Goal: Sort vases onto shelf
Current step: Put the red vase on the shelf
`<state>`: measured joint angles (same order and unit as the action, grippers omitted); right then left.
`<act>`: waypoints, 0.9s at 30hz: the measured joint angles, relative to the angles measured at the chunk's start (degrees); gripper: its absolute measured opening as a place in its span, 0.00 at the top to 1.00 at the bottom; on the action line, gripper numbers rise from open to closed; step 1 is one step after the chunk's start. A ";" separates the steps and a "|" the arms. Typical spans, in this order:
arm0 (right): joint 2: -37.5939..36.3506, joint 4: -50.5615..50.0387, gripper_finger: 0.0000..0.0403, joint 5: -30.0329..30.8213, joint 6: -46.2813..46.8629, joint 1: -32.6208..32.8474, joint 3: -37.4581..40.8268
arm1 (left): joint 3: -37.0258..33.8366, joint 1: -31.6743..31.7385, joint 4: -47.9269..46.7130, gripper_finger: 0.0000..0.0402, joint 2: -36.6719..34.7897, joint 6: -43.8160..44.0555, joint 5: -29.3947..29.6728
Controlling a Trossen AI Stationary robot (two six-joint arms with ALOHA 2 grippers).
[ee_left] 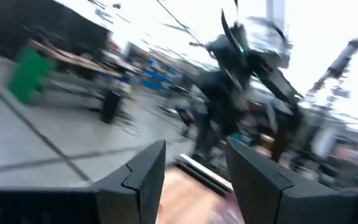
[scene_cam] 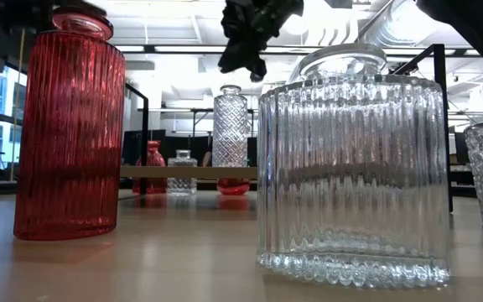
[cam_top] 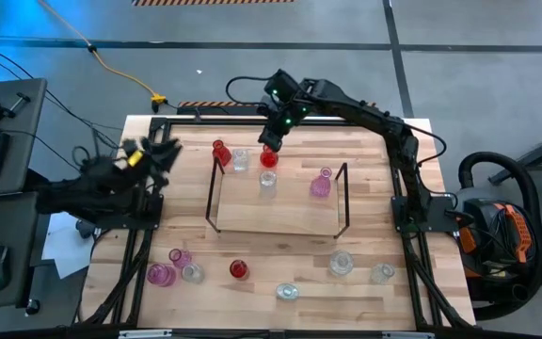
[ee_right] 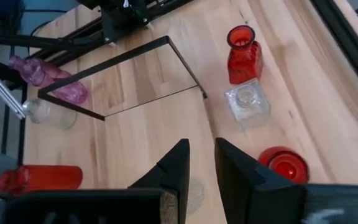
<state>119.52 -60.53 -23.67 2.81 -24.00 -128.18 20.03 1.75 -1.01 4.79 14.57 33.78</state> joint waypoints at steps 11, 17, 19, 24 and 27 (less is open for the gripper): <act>-0.02 -0.64 0.86 -0.97 -6.21 -0.49 -0.02 | 27.61 10.13 -23.06 0.61 26.54 -2.16 2.82; -2.28 -5.10 0.86 -3.84 -8.57 0.01 0.00 | 38.49 24.41 -34.55 0.61 40.89 0.75 -12.17; -3.92 -5.72 0.86 -3.40 -9.21 0.50 -0.01 | 40.63 30.49 -36.36 0.61 44.73 0.80 -20.60; -8.07 -5.76 0.86 -3.35 -9.26 1.63 -0.02 | 42.59 43.65 -38.49 0.61 52.16 -2.44 -40.13; -10.17 -5.96 0.86 -3.30 -9.26 2.38 -0.02 | 42.58 48.88 -39.88 0.61 55.28 -6.44 -48.37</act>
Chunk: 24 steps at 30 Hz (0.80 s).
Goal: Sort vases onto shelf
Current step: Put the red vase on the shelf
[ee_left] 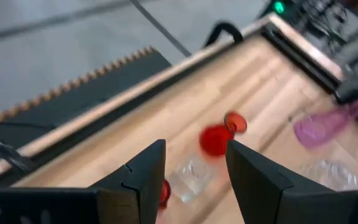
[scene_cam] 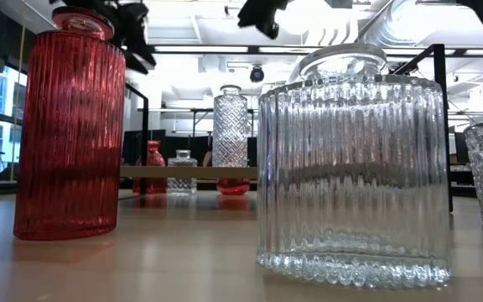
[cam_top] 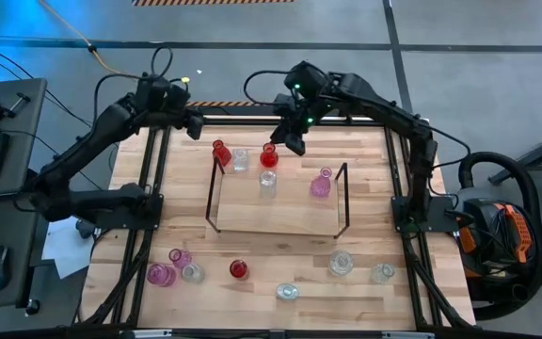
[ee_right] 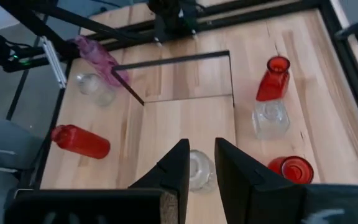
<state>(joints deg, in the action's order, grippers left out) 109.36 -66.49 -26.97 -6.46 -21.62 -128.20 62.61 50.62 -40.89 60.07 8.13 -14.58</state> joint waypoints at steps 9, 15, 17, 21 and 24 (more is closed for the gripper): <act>-5.55 -2.55 0.86 0.41 -0.04 1.77 0.00 | 0.02 6.53 -8.31 0.61 8.83 -16.75 -3.80; -9.39 -5.19 0.86 4.11 0.40 2.18 0.00 | 0.02 6.54 -8.95 0.61 13.27 -21.79 -4.00; -10.64 -6.26 0.86 8.16 1.17 2.20 0.00 | 0.02 6.54 -8.98 0.61 14.78 -22.17 -4.33; -13.04 -8.00 0.86 15.74 3.06 2.14 0.00 | 0.02 6.54 -8.86 0.61 17.96 -17.88 -4.82; -14.64 -9.59 0.86 18.54 2.84 2.13 0.00 | 0.02 6.36 -8.59 0.61 19.99 -11.13 -4.84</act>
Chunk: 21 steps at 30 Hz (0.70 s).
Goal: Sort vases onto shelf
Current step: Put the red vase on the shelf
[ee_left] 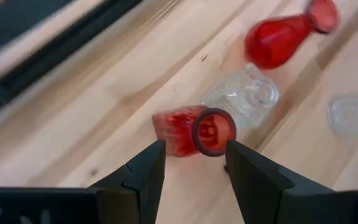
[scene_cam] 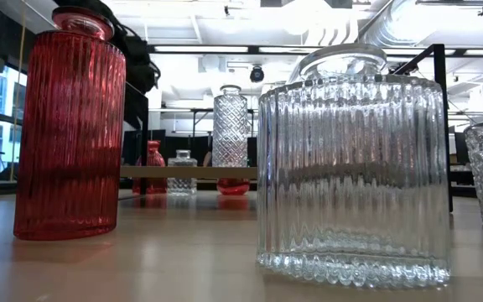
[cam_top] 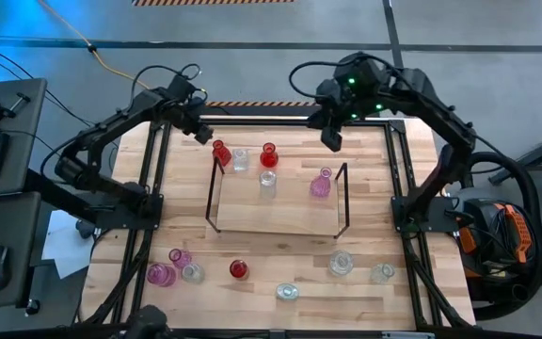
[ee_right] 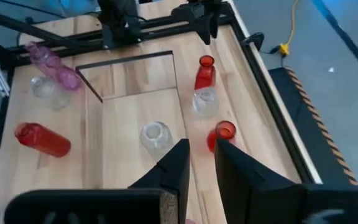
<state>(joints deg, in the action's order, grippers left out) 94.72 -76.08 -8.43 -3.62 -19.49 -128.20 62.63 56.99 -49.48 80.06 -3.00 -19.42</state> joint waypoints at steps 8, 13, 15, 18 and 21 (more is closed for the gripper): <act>-4.30 -3.67 0.86 1.82 -4.11 -0.02 0.00 | 0.00 -2.79 3.89 0.61 3.59 10.51 0.15; -6.41 -4.40 0.86 1.80 -4.67 -0.01 0.00 | 0.00 -4.94 6.17 0.61 3.88 14.59 1.61; -7.04 -4.40 0.86 1.80 -5.35 0.00 0.00 | 0.00 -5.41 5.59 0.61 3.88 14.92 2.06; -7.59 -4.47 0.86 1.83 -5.44 -0.02 0.00 | 0.00 -5.44 4.87 0.61 3.88 14.90 2.39; -7.78 -4.58 0.86 1.84 -5.44 -0.02 0.00 | 0.00 -5.42 4.04 0.61 3.88 14.31 5.02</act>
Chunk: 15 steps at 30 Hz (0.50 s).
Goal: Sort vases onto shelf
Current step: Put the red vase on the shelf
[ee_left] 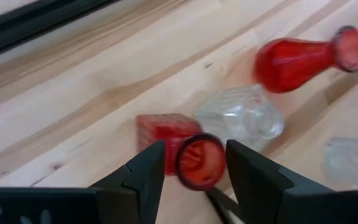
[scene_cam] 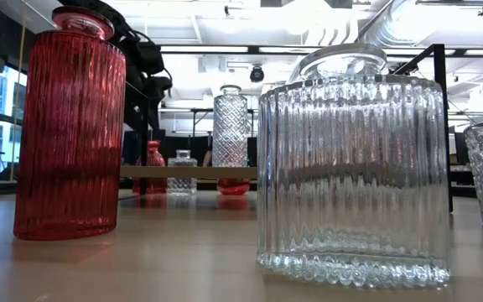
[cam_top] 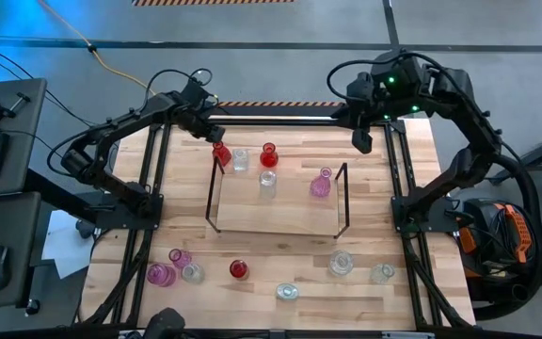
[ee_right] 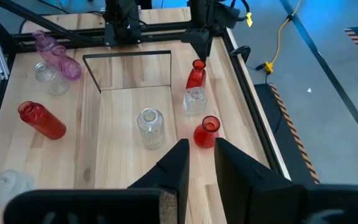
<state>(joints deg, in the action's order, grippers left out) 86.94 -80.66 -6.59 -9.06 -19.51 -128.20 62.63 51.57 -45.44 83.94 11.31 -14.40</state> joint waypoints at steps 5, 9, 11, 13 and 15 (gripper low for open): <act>-0.04 -0.09 0.86 0.02 0.00 0.00 0.00 | 0.00 0.00 -1.43 0.61 0.00 -1.74 0.26; -0.04 -0.07 0.86 0.01 0.02 0.00 0.00 | 0.00 -0.18 -3.56 0.61 0.00 -2.41 0.09; -0.04 -0.07 0.86 0.02 0.15 0.00 0.00 | 0.00 -0.65 -4.30 0.61 0.00 -3.00 0.11; -0.04 -0.07 0.86 0.00 0.15 0.00 0.00 | 0.00 -1.11 -4.59 0.61 0.00 -3.06 0.13; -0.04 -0.07 0.86 0.02 0.17 0.00 0.00 | 0.00 -1.51 -4.29 0.61 0.00 -3.04 0.25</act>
<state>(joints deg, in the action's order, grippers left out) 86.89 -80.73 -6.57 -8.88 -19.51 -128.20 62.63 50.06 -49.73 83.94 8.27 -14.15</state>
